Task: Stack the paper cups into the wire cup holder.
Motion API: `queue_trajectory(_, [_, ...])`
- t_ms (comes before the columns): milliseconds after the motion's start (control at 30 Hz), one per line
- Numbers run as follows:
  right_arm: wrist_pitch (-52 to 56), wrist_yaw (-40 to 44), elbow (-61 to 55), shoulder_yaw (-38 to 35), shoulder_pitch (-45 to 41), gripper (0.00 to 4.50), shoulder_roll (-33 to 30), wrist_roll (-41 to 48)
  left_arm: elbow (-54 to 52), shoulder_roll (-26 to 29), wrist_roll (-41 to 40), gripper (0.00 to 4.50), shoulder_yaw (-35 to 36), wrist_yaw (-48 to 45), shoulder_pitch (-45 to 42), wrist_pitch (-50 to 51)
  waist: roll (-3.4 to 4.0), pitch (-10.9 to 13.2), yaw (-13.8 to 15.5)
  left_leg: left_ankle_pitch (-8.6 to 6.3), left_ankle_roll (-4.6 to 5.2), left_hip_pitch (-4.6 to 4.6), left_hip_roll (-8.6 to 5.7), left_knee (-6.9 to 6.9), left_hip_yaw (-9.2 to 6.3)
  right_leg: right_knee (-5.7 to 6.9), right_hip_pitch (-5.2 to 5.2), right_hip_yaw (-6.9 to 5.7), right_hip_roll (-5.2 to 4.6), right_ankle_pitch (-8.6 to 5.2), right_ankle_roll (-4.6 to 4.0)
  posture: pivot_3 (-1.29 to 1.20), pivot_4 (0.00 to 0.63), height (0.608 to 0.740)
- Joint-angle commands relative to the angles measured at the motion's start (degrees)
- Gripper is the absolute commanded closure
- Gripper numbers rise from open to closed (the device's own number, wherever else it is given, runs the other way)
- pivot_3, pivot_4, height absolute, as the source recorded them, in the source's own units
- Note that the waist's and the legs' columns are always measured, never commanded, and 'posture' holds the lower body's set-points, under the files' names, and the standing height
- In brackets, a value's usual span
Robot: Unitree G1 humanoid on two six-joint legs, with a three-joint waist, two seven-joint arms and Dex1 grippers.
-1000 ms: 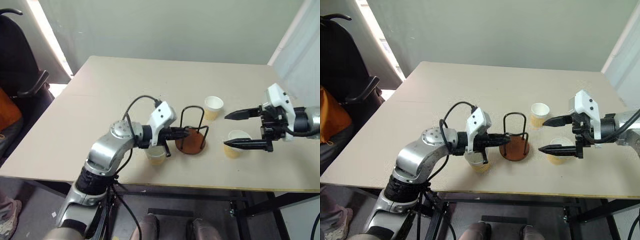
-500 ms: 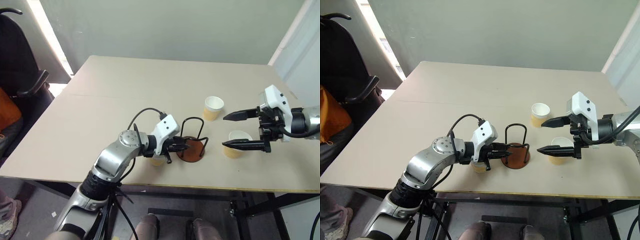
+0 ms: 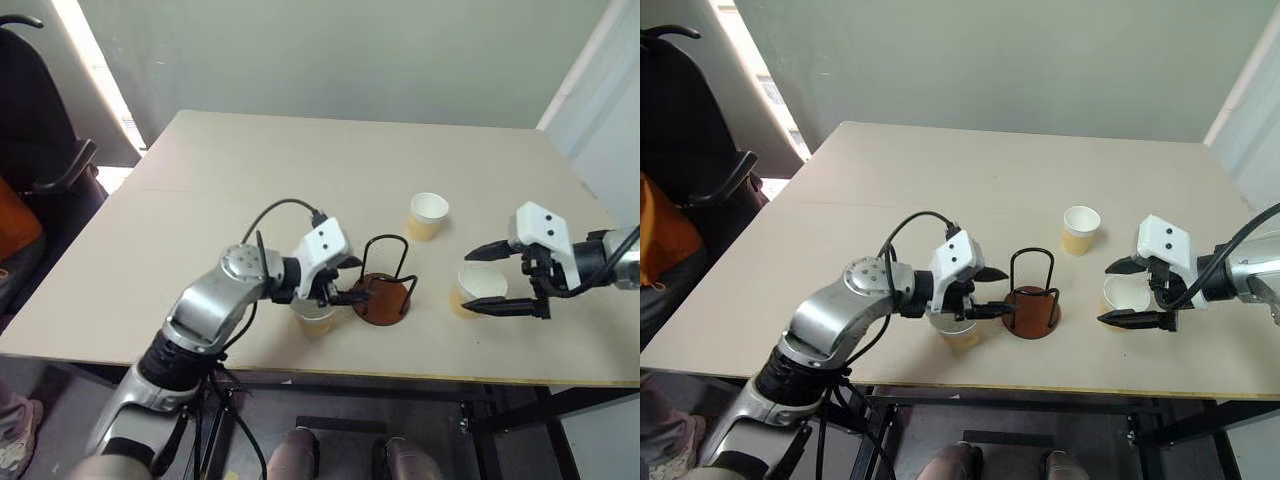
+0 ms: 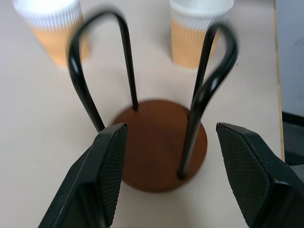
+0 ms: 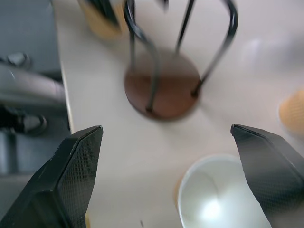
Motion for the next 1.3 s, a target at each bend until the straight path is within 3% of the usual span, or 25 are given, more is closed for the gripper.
queue_trajectory(33, [-2.36, 0.34, 0.76, 3.25, -0.41, 0.00, -0.98, -4.86, -4.52, 2.60, 0.74, 1.30, 2.68, -0.09, -2.59, -1.74, 0.00, 0.00, -0.03, -0.03, 0.03, 0.01, 0.00, 0.00, 0.00, 0.01, -0.01, 0.00, 0.00, -0.01, 0.02, 0.00, 0.150, 0.740])
queue_trajectory(200, [-4.16, -1.58, 5.15, 8.69, -0.98, 0.00, 1.19, -11.87, -9.32, 9.48, 1.05, 1.30, 4.35, -1.76, -3.09, -1.70, 0.00, 0.00, -0.14, -0.13, 0.17, 0.01, 0.01, 0.00, 0.00, 0.00, -0.03, 0.05, 0.02, -0.02, 0.09, 0.00, 0.150, 0.740])
queue_trajectory(400, [-7.04, -1.45, 9.68, 13.36, -1.66, 0.00, 3.62, -18.16, -11.14, 18.20, -3.29, 1.30, 12.63, -8.11, 1.99, -5.41, 0.00, 0.00, -0.41, -0.42, 0.25, 0.02, 0.05, -0.02, -0.01, 0.06, -0.15, 0.13, 0.07, -0.02, 0.08, 0.00, 0.150, 0.740])
queue_trajectory(533, [-8.10, -0.88, 11.29, 14.44, -3.51, 0.93, 5.67, -20.02, -8.83, 21.92, -3.40, 1.28, 16.89, -8.51, 3.68, -6.18, 0.01, 0.01, -0.39, -0.48, 0.26, 0.01, 0.06, -0.04, -0.01, 0.08, -0.15, 0.13, 0.06, -0.13, -0.12, 0.00, 0.150, 0.740])
queue_trajectory(867, [-9.98, 1.78, 11.53, 13.50, -6.22, 4.48, 5.68, -22.31, -8.74, 25.68, -4.76, 1.28, 19.05, -10.52, 6.97, -7.11, 0.02, 0.01, -0.49, -0.72, -0.09, 0.02, 0.06, -0.03, -0.03, 0.09, -0.19, 0.16, 0.05, -0.27, -0.49, 0.00, 0.150, 0.740])
queue_trajectory(1000, [-8.88, 7.31, 8.38, 6.76, -11.18, 4.48, 4.65, -14.31, -7.08, 26.94, -4.07, 1.28, 19.15, -11.20, 7.34, -7.89, 0.08, 0.05, -0.71, -0.85, -0.30, 0.01, 0.06, -0.03, -0.02, 0.12, -0.27, 0.16, 0.06, -0.31, -0.60, 0.00, 0.150, 0.740])
queue_trajectory(1100, [-6.29, 9.93, 6.72, 2.14, -19.56, 4.48, 7.15, -5.96, -5.88, 27.70, -3.05, 1.28, 18.04, -11.63, 7.56, -8.77, 0.11, 0.07, -1.08, -0.81, -0.32, -0.01, 0.06, -0.08, -0.01, 0.21, -0.39, 0.17, 0.07, -0.39, -0.72, 0.00, 0.150, 0.740])
queue_trajectory(1200, [-5.39, 9.50, 6.19, 2.54, -27.64, 4.48, 12.45, -2.27, -5.64, 27.33, -2.93, 1.28, 16.96, -11.52, 7.35, -9.17, 0.06, 0.04, -1.34, -0.70, -0.23, 0.04, 0.15, -0.18, -0.03, 0.22, -0.42, 0.16, 0.17, -0.50, -0.89, 0.00, 0.150, 0.740])
queue_trajectory(1300, [-6.02, 10.23, 5.53, 6.03, -30.24, 4.48, 16.11, -2.54, -5.80, 26.63, -3.25, 1.28, 16.09, -11.20, 6.76, -9.20, 0.04, 0.03, -1.55, -0.71, -0.22, 0.07, 0.22, -0.19, -0.14, 0.32, -0.45, 0.07, 0.24, -0.60, -1.06, 0.00, 0.150, 0.740])
